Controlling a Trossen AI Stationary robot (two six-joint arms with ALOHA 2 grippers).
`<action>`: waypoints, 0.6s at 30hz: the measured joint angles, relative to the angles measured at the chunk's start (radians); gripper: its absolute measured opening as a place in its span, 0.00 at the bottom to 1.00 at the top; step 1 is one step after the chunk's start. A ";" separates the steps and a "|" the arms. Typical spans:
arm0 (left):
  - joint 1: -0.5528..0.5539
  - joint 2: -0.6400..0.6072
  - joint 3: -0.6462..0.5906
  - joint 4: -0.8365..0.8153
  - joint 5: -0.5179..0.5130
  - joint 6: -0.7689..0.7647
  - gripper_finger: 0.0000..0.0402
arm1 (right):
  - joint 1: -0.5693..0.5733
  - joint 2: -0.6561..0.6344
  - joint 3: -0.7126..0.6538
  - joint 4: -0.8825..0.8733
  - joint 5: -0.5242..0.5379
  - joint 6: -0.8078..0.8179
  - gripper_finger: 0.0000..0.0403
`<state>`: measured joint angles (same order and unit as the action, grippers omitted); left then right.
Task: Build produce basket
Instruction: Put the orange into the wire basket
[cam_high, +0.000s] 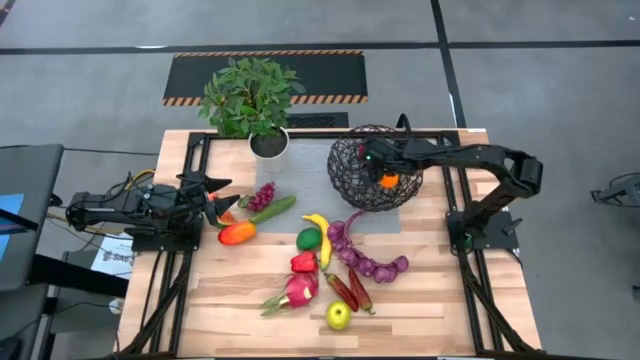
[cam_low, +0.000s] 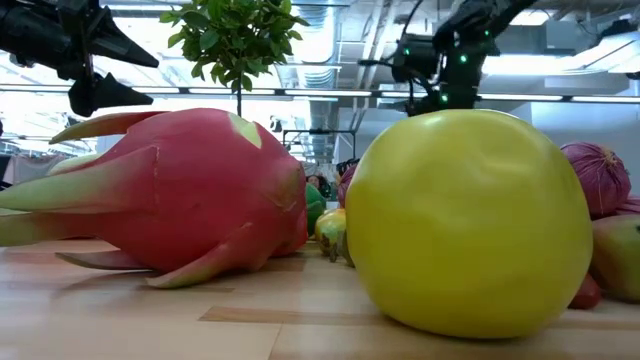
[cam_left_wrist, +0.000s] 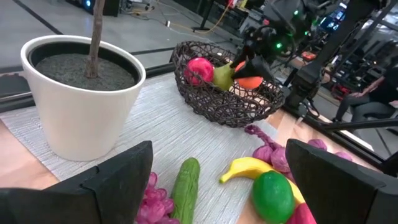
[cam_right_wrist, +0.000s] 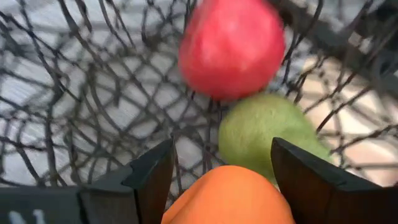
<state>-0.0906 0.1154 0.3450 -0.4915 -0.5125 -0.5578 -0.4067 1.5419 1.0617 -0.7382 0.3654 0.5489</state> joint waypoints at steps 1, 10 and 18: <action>0.000 0.000 0.000 -0.001 0.000 -0.005 0.88 | -0.003 -0.001 -0.011 0.013 -0.009 0.001 0.66; 0.000 0.000 0.000 -0.022 0.000 -0.013 0.88 | -0.001 0.000 -0.061 0.047 -0.017 0.003 0.66; 0.000 0.000 0.000 -0.021 0.000 -0.016 0.88 | -0.001 0.000 -0.076 0.045 -0.020 0.009 0.76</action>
<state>-0.0906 0.1154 0.3450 -0.5129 -0.5125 -0.5735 -0.4072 1.5417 0.9859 -0.6931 0.3456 0.5583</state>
